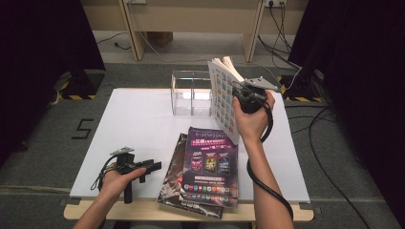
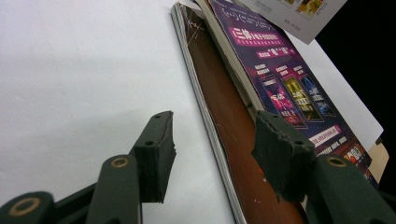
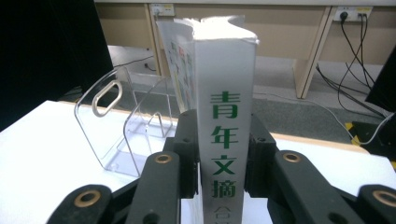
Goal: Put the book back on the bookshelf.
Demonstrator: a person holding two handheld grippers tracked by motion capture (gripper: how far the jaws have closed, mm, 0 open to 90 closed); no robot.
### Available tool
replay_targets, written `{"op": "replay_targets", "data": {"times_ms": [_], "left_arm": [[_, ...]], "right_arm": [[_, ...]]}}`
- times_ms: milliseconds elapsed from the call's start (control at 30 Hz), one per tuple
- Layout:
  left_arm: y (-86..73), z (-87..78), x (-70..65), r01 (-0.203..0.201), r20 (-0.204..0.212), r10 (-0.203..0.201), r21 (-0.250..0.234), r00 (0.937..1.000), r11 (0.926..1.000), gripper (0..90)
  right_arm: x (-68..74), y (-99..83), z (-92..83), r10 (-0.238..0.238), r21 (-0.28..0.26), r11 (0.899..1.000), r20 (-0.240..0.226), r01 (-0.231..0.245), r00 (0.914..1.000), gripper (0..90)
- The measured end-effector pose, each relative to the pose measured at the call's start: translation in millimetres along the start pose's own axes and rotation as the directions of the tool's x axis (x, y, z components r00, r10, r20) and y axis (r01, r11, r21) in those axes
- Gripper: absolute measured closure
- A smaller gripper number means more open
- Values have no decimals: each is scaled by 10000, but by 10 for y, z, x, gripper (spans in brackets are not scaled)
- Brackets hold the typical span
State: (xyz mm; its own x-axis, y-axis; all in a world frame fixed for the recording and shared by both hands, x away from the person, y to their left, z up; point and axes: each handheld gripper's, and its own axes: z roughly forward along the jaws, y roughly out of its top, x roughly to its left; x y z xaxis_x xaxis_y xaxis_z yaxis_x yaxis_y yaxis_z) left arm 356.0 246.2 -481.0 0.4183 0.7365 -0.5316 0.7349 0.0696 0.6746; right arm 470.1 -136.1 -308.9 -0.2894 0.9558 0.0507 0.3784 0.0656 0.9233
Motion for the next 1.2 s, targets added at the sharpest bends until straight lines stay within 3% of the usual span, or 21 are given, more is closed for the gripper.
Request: {"op": "replay_targets", "data": {"times_ms": [267,933,1200], "left_arm": [[-2,3,3,15,-4,-15,4,10000,10000,473],[7,-10,15,25,14,-25,-40,10000,10000,472],[7,-12,23,63,30,-63,-32,10000,10000,471]], "right_arm": [[-27,-52,-68,71,126,9999,78,-72,9999,711],[-45,286,171,72,569,9983,208,-83,9998,665],[-30,418,270,33,1229,9924,342,-75,9994,640]]}}
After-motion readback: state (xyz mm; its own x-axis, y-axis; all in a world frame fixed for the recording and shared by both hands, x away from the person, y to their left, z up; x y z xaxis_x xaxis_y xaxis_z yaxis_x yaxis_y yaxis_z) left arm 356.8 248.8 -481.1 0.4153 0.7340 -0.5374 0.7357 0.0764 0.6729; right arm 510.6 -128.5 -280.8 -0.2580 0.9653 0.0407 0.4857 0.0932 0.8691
